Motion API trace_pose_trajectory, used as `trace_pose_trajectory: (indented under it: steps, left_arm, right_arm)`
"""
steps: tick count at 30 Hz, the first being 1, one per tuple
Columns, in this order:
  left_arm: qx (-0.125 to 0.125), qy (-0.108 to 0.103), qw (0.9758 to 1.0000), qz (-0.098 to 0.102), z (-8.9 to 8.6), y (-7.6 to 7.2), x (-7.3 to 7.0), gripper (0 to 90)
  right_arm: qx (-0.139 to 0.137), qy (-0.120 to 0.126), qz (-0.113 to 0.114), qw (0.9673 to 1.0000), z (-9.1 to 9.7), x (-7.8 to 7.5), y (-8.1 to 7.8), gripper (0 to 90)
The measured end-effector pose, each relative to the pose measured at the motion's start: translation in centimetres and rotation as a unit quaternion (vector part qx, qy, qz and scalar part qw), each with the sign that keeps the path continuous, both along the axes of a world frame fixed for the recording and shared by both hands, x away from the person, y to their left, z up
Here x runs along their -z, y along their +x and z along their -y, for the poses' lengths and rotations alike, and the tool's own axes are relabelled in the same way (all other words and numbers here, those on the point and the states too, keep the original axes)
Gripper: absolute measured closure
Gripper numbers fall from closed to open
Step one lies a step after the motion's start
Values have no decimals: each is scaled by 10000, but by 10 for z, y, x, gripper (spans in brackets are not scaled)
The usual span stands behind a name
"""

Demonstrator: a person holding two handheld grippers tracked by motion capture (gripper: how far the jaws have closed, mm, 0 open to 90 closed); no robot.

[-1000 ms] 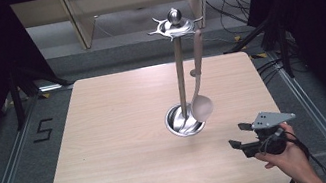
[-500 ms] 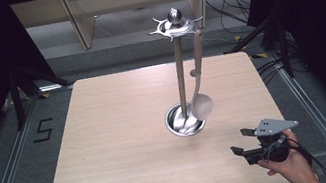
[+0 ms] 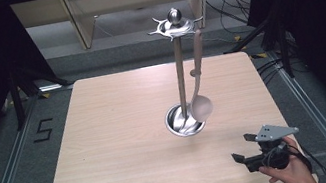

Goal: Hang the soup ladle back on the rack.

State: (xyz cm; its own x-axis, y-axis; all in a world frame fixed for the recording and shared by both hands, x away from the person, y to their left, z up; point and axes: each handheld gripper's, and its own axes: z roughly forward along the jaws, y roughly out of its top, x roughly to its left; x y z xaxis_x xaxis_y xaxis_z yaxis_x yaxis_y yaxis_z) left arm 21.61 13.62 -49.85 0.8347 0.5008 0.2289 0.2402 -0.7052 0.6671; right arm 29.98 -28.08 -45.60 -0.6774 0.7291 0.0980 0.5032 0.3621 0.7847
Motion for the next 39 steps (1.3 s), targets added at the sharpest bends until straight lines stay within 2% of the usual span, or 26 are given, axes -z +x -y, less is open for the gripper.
trace_pose_trajectory:
  steps: [3,4,5,7,9,11,13,14,15,16,18,19,20,21,23,25,26,28,32,33,34,35,37,38,39]
  left_arm:
    - [28,-2,10000,-25,0,0,0,152]
    - [27,0,10000,-26,0,0,0,152]
    - [26,-4,10000,-27,0,0,0,153]
    - [24,-2,10000,-28,0,0,0,152]
    - [23,-57,10000,-56,0,-1,0,152]
    - [29,-55,10000,-65,0,-1,1,152]
    - [50,-5,10000,-72,1,0,1,152]
    - [62,-14,9999,-92,1,0,1,152]
    - [60,-13,9999,-91,1,0,1,152]
    - [62,-5,9999,-84,1,0,1,152]
    - [34,35,10000,-31,1,0,0,152]
    - [68,39,9999,-91,0,0,0,153]
    - [70,23,9999,-75,0,-1,0,153]
    - [35,34,10000,-33,1,0,1,152]
    - [37,34,10000,-36,1,0,1,153]
    - [55,32,10000,-20,1,0,1,153]
    - [55,29,10000,-21,1,0,1,153]
    - [72,-16,10000,-25,1,0,2,153]
    - [34,36,10000,-1,1,-1,2,152]
    - [59,30,10000,-37,1,0,2,153]
    - [60,29,10000,-40,1,0,2,152]
    - [77,22,9999,-60,1,0,2,152]
    - [48,33,10000,-30,1,0,2,153]
    - [62,26,10000,-42,1,0,2,152]
    - [58,31,10000,-34,1,0,2,153]
  right_arm:
    - [-12,-33,58,10000,1,3,-2,188]
    - [-109,-74,70,9999,3,4,-1,188]
    - [-32,-30,22,10000,2,5,-4,188]
    - [-126,22,18,9999,2,7,-4,186]
    - [-62,0,-35,10000,1,9,-8,184]
    - [-118,-74,70,9999,2,12,-9,183]
    - [-87,-19,3,10000,1,13,-13,185]
    - [-162,-28,0,9999,1,14,-14,186]
    - [-61,12,-79,9999,0,15,-17,186]
    - [-159,-60,45,9998,2,16,-15,186]
    - [-194,-88,-16,9998,2,17,-17,187]
    - [-56,-33,-148,9999,0,18,-21,188]
    - [-183,-146,19,9997,2,19,-19,188]
    - [-216,-88,-51,9997,2,20,-19,188]
    - [-161,-175,-4,9997,2,22,-21,191]
    - [-106,-113,-141,9998,0,24,-25,191]
    - [-303,-170,-145,9993,2,25,-23,191]
    - [-185,-259,-32,9995,1,26,-26,191]
    - [-193,-307,-93,9993,2,28,-29,190]
    - [-269,-308,-92,9991,2,29,-29,189]
    - [-220,-373,-35,9991,2,30,-30,188]
    - [-241,-372,-142,9989,1,30,-31,187]
    - [-287,-455,-122,9985,1,32,-32,187]
    - [-218,-416,-207,9987,-1,33,-34,188]
    - [-331,-486,-173,9981,0,34,-32,188]
